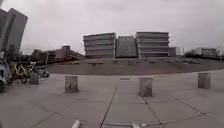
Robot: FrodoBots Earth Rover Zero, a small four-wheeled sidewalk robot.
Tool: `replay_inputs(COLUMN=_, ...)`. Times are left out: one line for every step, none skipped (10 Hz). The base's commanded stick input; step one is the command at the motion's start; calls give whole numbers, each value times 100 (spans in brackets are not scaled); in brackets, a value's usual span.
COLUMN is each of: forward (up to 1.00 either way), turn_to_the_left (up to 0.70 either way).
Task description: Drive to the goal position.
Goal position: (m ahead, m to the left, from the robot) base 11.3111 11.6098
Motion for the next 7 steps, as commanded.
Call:
replay_inputs(forward=70, turn_to_the_left=0)
replay_inputs(forward=70, turn_to_the_left=0)
replay_inputs(forward=70, turn_to_the_left=0)
replay_inputs(forward=70, turn_to_the_left=0)
replay_inputs(forward=70, turn_to_the_left=2)
replay_inputs(forward=70, turn_to_the_left=0)
replay_inputs(forward=70, turn_to_the_left=0)
